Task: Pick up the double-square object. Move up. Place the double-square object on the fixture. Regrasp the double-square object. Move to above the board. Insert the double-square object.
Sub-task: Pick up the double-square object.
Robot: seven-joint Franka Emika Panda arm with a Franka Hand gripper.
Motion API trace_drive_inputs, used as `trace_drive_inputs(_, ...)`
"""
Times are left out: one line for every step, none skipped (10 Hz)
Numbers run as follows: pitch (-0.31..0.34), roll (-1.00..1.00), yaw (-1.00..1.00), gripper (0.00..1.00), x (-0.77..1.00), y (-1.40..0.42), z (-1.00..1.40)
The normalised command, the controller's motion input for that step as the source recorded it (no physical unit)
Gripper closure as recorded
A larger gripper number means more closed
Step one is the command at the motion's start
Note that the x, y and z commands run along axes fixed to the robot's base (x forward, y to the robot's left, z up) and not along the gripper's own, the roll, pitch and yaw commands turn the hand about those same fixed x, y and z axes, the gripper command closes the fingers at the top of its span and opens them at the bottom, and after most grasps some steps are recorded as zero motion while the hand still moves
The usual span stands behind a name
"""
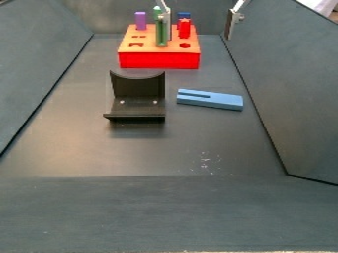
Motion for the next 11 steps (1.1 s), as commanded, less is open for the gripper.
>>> trace_drive_inputs(-0.006,0.0,0.0,0.0,0.0,0.0,0.0)
trace_drive_inputs(0.0,0.0,0.0,0.0,0.0,-0.07,0.0)
trace_drive_inputs(0.0,0.0,-1.0,0.0,0.0,-0.05,-0.3)
trace_drive_inputs(-0.003,0.0,-1.0,0.0,0.0,0.0,-0.31)
trace_drive_inputs(-0.003,0.0,-1.0,0.0,0.0,0.0,-0.31)
trace_drive_inputs(-0.004,0.0,-1.0,0.0,0.0,0.0,-0.31)
trace_drive_inputs(-0.004,0.0,-1.0,0.0,0.0,0.0,-0.31)
trace_drive_inputs(0.0,0.0,-1.0,0.0,0.0,0.0,-0.33)
trace_drive_inputs(-0.016,0.0,-1.0,0.0,0.0,0.0,-0.46)
trace_drive_inputs(-0.046,-0.03,-1.0,0.0,0.0,-0.02,-0.42)
trace_drive_inputs(-0.056,-0.03,-1.0,0.0,0.0,-0.03,-0.42)
